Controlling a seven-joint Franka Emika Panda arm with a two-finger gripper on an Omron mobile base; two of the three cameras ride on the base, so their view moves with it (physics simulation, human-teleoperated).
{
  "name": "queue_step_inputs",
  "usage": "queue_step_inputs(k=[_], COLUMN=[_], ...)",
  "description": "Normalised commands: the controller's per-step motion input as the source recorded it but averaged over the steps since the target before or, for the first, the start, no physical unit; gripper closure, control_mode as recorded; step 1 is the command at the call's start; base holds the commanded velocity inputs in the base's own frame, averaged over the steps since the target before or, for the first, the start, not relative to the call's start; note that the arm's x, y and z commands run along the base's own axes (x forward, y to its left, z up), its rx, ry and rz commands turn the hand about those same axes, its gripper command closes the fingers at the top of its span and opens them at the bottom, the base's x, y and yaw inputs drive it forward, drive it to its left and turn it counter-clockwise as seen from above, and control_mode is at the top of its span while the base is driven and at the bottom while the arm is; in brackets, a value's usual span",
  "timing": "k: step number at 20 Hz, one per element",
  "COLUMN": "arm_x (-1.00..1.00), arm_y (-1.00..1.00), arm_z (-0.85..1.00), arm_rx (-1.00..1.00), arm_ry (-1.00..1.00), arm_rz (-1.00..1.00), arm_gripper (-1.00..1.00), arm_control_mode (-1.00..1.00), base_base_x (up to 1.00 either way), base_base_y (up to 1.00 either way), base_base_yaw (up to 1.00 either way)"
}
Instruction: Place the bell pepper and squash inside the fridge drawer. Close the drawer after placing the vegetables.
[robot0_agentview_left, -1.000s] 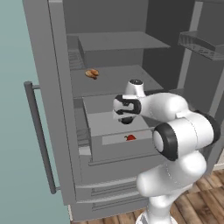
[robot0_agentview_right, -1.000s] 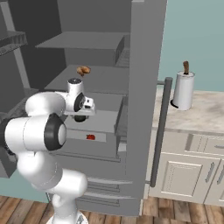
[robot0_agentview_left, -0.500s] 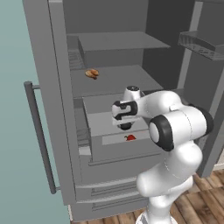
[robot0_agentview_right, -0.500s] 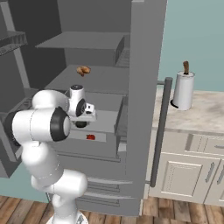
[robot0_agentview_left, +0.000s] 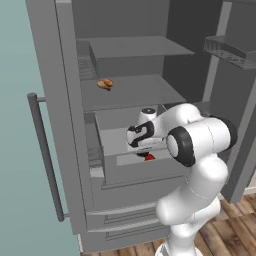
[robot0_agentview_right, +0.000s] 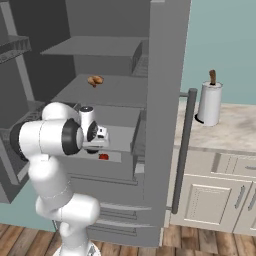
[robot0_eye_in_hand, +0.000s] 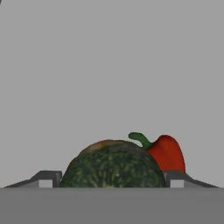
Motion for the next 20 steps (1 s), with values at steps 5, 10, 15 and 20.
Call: queue_step_inputs(k=[5, 10, 15, 20], arm_x=[-0.27, -0.29, -0.15, 0.01], arm_y=[0.0, 0.02, 0.0, 0.05], arm_z=[-0.1, 0.11, 0.46, 0.6], arm_rx=[-0.01, 0.0, 0.0, 0.0], arm_ry=[-0.02, -0.1, -0.13, -0.17], arm_rz=[0.0, 0.0, 0.0, 0.0], arm_gripper=[-1.0, -1.0, -1.0, -1.0], arm_control_mode=[-1.0, -1.0, -1.0, -1.0], base_base_x=[0.0, 0.0, 0.0, 0.0], base_base_y=[0.0, 0.0, 0.0, 0.0], base_base_yaw=[0.0, 0.0, 0.0, 0.0])
